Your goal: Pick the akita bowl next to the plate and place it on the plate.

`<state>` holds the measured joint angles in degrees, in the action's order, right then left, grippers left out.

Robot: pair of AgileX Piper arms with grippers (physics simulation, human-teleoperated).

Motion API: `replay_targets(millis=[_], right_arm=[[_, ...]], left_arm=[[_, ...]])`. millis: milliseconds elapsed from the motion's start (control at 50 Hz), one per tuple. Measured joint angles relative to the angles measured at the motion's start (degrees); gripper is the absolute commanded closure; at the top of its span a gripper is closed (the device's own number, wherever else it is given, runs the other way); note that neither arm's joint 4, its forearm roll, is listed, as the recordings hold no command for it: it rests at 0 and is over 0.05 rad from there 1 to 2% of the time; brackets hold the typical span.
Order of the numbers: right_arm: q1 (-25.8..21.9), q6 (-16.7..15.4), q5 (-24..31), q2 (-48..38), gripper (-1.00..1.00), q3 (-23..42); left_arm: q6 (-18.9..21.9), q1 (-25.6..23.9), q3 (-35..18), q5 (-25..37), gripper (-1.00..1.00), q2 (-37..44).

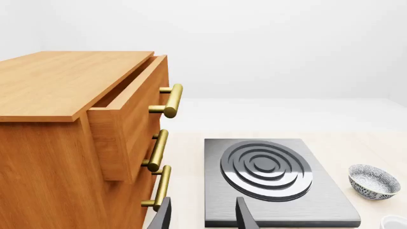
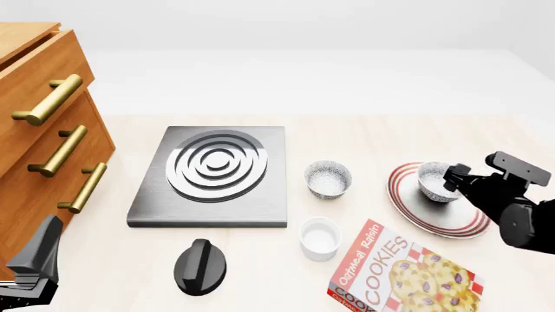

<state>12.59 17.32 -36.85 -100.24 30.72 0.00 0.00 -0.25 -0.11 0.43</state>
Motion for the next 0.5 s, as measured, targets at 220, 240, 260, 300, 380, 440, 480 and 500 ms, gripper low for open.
replay_targets(millis=[220,240,260,300,380,440,480,500], right_arm=[[-0.2,2.3,4.3,8.3,-1.00,-0.7],[-0.3,2.5,4.7,9.4,-1.00,-0.8],[-0.4,2.7,5.1,10.5,-1.00,-1.0],[-0.5,3.0,6.0,12.8,-1.00,-1.4],[-1.0,3.6,7.9,17.8,-1.00,-2.3],[-1.3,3.8,9.4,21.8,-1.00,-3.0],[-1.4,3.9,10.3,24.4,-1.00,-3.4],[-1.4,3.9,10.7,25.8,-1.00,-3.7]], left_arm=[[0.0,0.0,0.0,0.0,-1.00,0.0],[0.0,0.0,0.0,0.0,-1.00,0.0],[0.0,0.0,0.0,0.0,-1.00,0.0],[0.0,0.0,0.0,0.0,-1.00,0.0],[0.0,0.0,0.0,0.0,-1.00,0.0],[0.0,0.0,0.0,0.0,-1.00,0.0],[0.0,0.0,0.0,0.0,-1.00,0.0],[0.0,0.0,0.0,0.0,-1.00,0.0]])
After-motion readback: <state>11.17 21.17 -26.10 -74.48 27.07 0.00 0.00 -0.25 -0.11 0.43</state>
